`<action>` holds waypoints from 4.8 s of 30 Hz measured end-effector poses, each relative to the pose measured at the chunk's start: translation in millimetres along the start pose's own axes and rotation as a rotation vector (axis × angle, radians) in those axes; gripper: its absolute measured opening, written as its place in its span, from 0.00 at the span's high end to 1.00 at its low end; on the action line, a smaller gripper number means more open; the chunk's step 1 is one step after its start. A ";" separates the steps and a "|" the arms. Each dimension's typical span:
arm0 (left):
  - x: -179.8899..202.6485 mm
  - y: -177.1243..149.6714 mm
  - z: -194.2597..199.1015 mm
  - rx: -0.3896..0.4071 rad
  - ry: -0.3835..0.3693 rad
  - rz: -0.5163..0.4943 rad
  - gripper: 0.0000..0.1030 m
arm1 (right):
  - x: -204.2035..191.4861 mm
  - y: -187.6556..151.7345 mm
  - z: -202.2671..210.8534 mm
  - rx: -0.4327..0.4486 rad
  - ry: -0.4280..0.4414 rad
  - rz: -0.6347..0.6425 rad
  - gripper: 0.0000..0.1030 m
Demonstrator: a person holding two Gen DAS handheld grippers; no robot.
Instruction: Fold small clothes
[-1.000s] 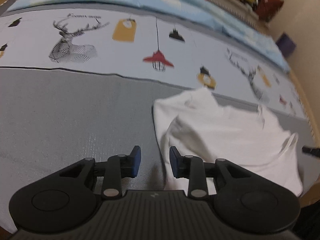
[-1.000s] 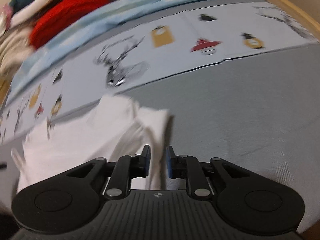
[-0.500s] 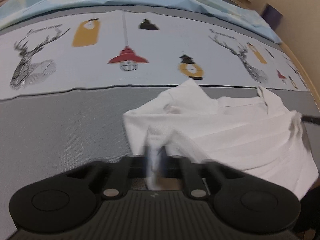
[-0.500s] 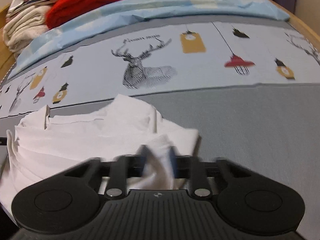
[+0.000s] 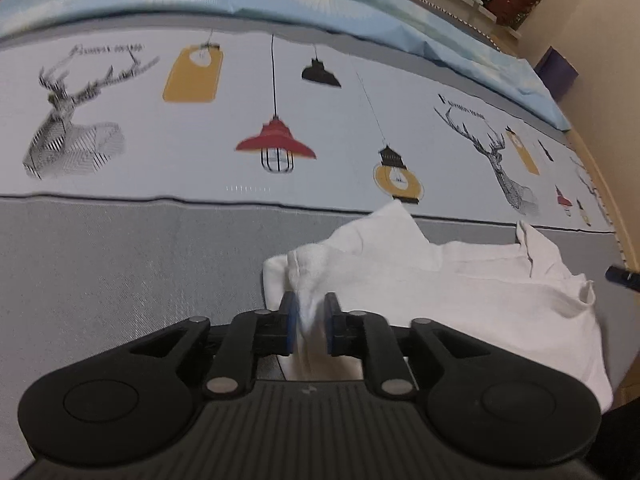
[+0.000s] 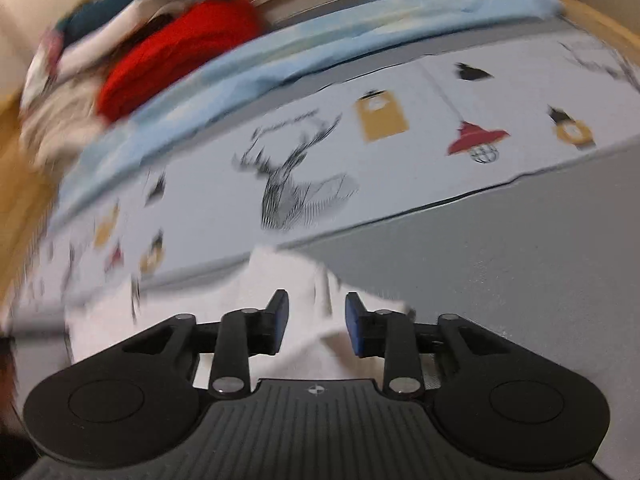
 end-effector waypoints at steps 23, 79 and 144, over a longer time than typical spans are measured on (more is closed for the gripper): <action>13.3 15.6 1.7 0.067 0.051 -0.045 0.94 | 2.8 26.3 -11.2 0.098 -0.112 -0.050 0.96; -7.8 -133.8 75.8 -0.098 0.012 -0.066 0.95 | -41.6 -110.2 64.6 -0.054 -0.155 -0.132 0.98; -19.6 -206.7 56.3 -0.154 0.089 0.628 0.61 | -72.4 -122.1 70.8 0.045 -0.274 -0.045 0.60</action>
Point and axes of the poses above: each gripper's, at about its wrist camera, not at the fingertips, and z roughly against the way its jaws point, x to its right, y to its top, the point moved 5 cm from there along -z, roughly the way its jaws point, and after that the axes turned 13 degrees about y, right-handed, at the moved point
